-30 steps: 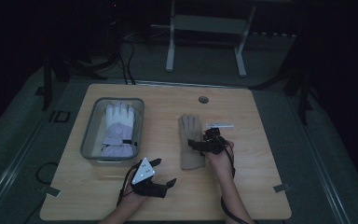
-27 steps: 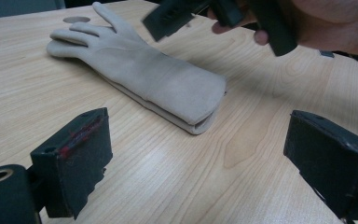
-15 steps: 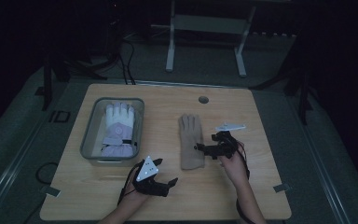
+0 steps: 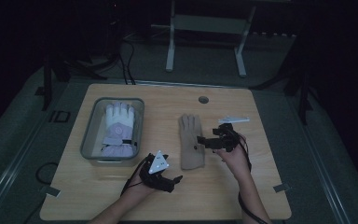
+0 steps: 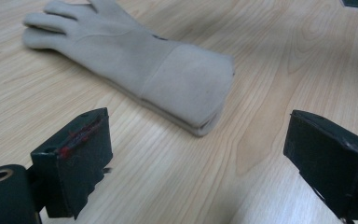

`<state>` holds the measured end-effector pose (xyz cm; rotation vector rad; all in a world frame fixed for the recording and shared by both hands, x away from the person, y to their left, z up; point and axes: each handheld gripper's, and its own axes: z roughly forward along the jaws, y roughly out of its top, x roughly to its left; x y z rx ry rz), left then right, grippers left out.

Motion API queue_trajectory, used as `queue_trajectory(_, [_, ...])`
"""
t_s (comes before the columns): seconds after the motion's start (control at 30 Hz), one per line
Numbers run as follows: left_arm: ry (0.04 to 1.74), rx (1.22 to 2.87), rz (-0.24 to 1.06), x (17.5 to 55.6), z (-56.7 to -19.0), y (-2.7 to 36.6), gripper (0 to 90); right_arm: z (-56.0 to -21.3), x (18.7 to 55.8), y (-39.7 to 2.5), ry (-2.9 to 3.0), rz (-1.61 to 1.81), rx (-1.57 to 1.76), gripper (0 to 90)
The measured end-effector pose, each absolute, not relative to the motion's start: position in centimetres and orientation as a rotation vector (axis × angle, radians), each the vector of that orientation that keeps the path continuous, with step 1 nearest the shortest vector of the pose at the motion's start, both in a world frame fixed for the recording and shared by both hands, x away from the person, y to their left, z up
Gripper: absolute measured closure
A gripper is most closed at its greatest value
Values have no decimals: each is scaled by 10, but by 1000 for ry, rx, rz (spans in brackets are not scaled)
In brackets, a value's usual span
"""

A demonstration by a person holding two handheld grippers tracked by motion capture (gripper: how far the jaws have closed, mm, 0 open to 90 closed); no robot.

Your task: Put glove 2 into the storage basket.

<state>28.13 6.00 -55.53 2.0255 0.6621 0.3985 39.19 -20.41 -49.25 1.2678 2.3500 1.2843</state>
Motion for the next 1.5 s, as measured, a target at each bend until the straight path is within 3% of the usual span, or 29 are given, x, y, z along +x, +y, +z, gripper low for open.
queue_trajectory(0.2, [578,2061,426,289,-548,43,91,-494,409,-194,2338,1220,1275,158])
queue_trajectory(0.5, [514,2139,333,304,-548,20,142,-507,442,-182,2317,1142,1339,260])
queue_trajectory(0.73, [518,2209,339,315,-556,10,188,-527,460,-173,2341,1081,1410,260])
queue_trajectory(0.9, [519,2256,344,322,-560,5,271,-543,467,-166,2386,1030,1469,267])
queue_trajectory(1.0, [542,2266,307,325,-562,3,271,-545,467,-166,2406,1025,1462,341])
queue_trajectory(1.07, [538,2289,321,325,-564,2,272,-544,466,-166,2423,1025,1454,446])
queue_trajectory(1.13, [549,2301,350,325,-565,1,290,-544,466,-165,2426,1028,1453,468])
queue_trajectory(1.17, [546,2315,376,324,-564,0,365,-543,465,-165,2432,1021,1473,544])
queue_trajectory(1.3, [546,2334,440,324,-562,-1,549,-540,464,-163,2435,1013,1498,634])
queue_trajectory(1.4, [556,2335,487,323,-561,-1,772,-538,462,-161,2433,999,1479,691])
queue_trajectory(1.5, [567,2319,466,322,-557,3,811,-534,461,-160,2430,1014,1483,714])
